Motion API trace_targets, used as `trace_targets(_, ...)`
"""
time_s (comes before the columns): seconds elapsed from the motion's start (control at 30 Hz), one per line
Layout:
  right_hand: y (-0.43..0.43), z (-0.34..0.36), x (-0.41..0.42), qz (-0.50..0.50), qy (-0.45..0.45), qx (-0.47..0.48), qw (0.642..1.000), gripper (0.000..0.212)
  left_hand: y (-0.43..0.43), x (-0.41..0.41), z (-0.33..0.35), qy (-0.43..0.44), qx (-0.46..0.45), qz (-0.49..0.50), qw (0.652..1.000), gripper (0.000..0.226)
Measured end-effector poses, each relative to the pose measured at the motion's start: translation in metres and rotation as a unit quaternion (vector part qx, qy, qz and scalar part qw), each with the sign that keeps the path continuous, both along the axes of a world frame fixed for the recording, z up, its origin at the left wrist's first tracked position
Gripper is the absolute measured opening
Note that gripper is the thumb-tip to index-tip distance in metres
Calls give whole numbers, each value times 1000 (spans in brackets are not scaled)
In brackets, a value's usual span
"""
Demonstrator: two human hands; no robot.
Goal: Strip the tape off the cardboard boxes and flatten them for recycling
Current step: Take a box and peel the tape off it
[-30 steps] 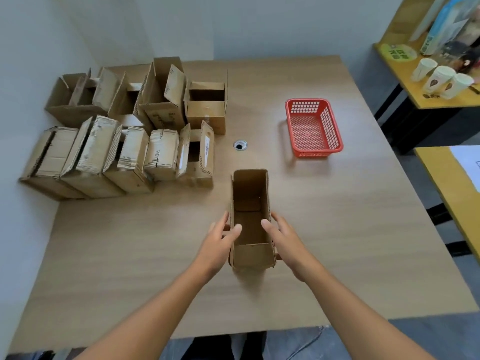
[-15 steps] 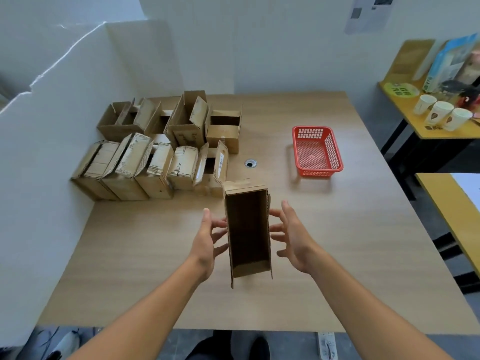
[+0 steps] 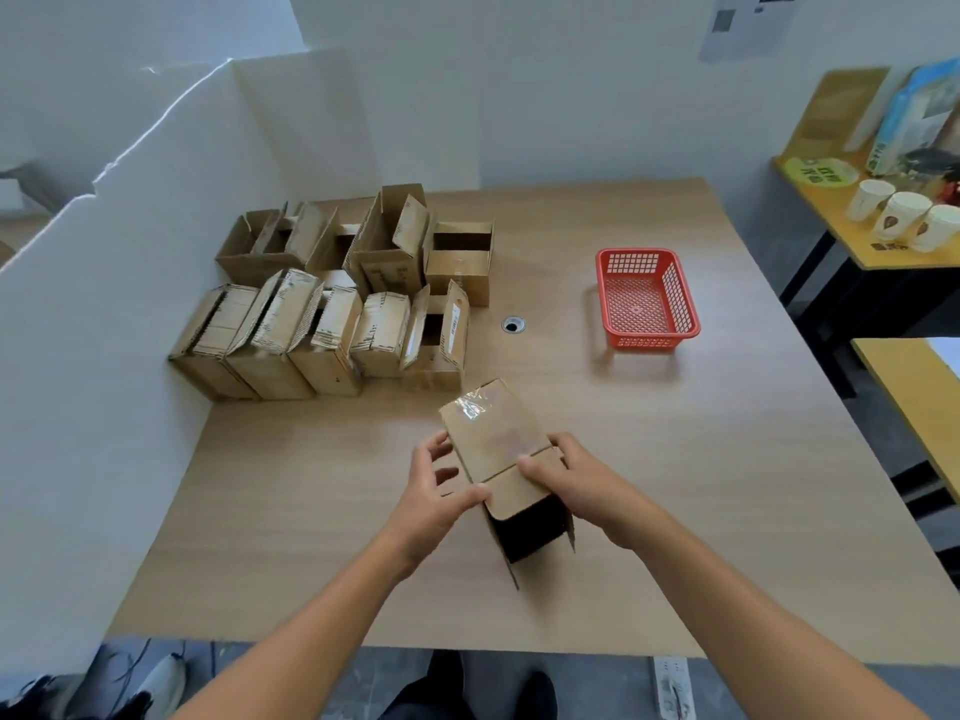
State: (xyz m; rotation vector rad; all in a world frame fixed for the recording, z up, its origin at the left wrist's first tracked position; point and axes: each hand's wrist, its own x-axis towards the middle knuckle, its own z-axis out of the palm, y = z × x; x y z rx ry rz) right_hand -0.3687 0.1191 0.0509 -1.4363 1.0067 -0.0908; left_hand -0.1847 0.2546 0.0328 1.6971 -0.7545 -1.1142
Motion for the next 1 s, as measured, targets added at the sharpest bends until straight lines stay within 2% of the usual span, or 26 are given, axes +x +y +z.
trace_targets(0.07,-2,-2,-6,47,-1,-42,998,53,-3,12,-1,-84,-23,-3,996,89)
trace_targets(0.13,-8,0,-9,82,14,-87,993,52,-11,29,0,-173,-51,-19,983,77)
trace_targets(0.23,-17,7,-4,132,47,-182,973,56,-28,51,3,-251,-53,-99,962,62)
trace_targets(0.37,-23,11,10,152,136,-339,918,55,-42,65,2,-246,2,-112,963,61)
trace_targets(0.43,-12,10,21,178,197,-411,872,55,-41,69,-1,-245,7,-111,963,58)
trace_targets(0.5,8,5,31,182,247,-456,836,60,-36,72,-4,-243,-6,-110,964,54)
trace_targets(0.57,25,0,42,166,274,-483,815,62,-31,76,-6,-243,-19,-107,964,54)
trace_targets(0.73,43,-7,60,153,293,-456,826,72,-24,87,-5,-242,-54,-128,960,30)
trace_targets(0.87,50,-13,67,130,290,-444,838,75,-20,98,-4,-263,-64,-161,949,20)
trace_targets(1.0,54,-14,70,113,301,-441,838,77,-19,104,-5,-326,-102,-203,917,12)
